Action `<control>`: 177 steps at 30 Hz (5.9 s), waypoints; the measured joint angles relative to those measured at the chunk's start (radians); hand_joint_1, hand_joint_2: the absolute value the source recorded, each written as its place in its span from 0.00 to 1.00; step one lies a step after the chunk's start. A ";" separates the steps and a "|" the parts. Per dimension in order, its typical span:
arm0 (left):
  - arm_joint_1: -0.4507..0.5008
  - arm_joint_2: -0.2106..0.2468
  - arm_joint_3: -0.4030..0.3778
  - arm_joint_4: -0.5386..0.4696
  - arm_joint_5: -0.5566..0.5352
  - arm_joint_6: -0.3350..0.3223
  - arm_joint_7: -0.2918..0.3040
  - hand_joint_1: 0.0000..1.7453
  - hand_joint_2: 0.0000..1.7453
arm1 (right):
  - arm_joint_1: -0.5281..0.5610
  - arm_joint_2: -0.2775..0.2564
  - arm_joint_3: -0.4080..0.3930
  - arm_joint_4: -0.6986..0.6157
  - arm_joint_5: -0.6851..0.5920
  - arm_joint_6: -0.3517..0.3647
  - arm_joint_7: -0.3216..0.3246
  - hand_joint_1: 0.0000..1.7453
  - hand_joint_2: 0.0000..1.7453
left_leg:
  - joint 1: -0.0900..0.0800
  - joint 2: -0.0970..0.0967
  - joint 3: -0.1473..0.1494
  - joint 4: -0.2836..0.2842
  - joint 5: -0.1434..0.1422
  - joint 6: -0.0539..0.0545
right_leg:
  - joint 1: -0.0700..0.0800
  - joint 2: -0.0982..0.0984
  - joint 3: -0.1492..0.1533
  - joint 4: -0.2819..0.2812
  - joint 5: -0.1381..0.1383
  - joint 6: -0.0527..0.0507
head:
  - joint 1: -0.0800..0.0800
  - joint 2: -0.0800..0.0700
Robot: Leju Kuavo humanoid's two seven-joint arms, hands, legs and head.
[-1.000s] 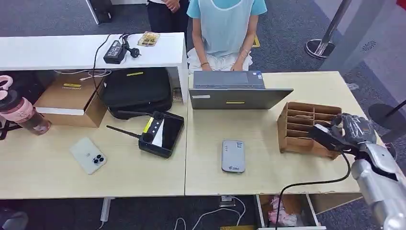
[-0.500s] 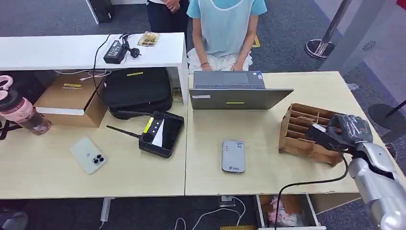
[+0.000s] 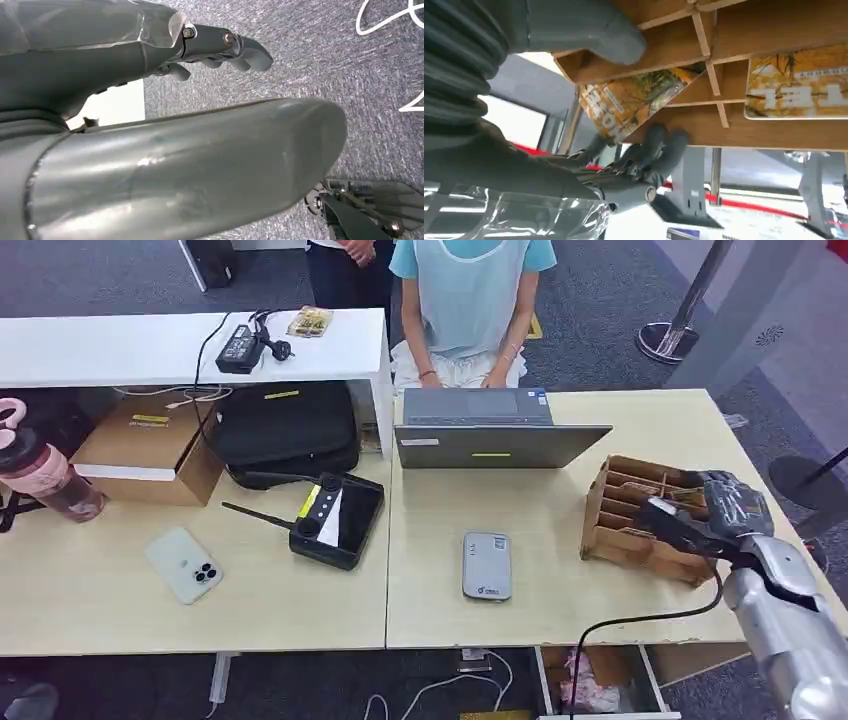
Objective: Pass the card to the sensor for recognition and then transmit it.
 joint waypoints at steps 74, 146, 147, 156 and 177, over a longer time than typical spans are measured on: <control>0.005 -0.002 0.007 0.000 0.020 0.023 -0.011 0.00 0.00 | 0.307 -0.131 -0.322 -0.623 -0.506 -0.270 -0.212 0.00 1.00 | 0.000 0.000 -0.001 0.000 0.000 0.000 | 0.000 0.000 -0.002 -0.001 0.001 0.000 | 0.000 0.000; 0.006 0.010 0.008 0.000 0.009 0.011 -0.041 0.00 0.00 | 0.161 -0.238 -0.116 -0.393 -0.406 0.068 -0.135 0.00 1.00 | 0.000 0.000 -0.003 0.000 0.000 0.000 | 0.000 -0.001 -0.002 0.000 0.001 0.000 | 0.000 0.000; 0.006 0.010 0.008 0.000 0.009 0.011 -0.041 0.00 0.00 | 0.159 -0.238 -0.112 -0.390 -0.406 0.068 -0.134 0.00 1.00 | 0.000 0.000 -0.003 0.000 0.000 0.000 | 0.000 -0.001 -0.002 0.000 0.001 0.000 | 0.000 0.000; 0.006 0.010 0.008 0.000 0.009 0.011 -0.045 0.00 0.00 | 0.139 -0.237 -0.081 -0.372 -0.394 0.085 -0.129 0.00 1.00 | 0.000 -0.001 -0.003 0.000 0.000 0.000 | 0.000 -0.001 -0.002 0.000 0.001 0.000 | -0.001 0.000; 0.008 0.014 0.008 0.000 -0.016 0.011 -0.055 0.00 0.00 | 0.184 -0.243 -0.055 -0.367 -0.399 0.104 -0.108 0.00 1.00 | 0.000 -0.001 -0.003 0.000 0.000 0.000 | 0.000 -0.001 -0.002 0.000 0.001 0.000 | 0.000 0.000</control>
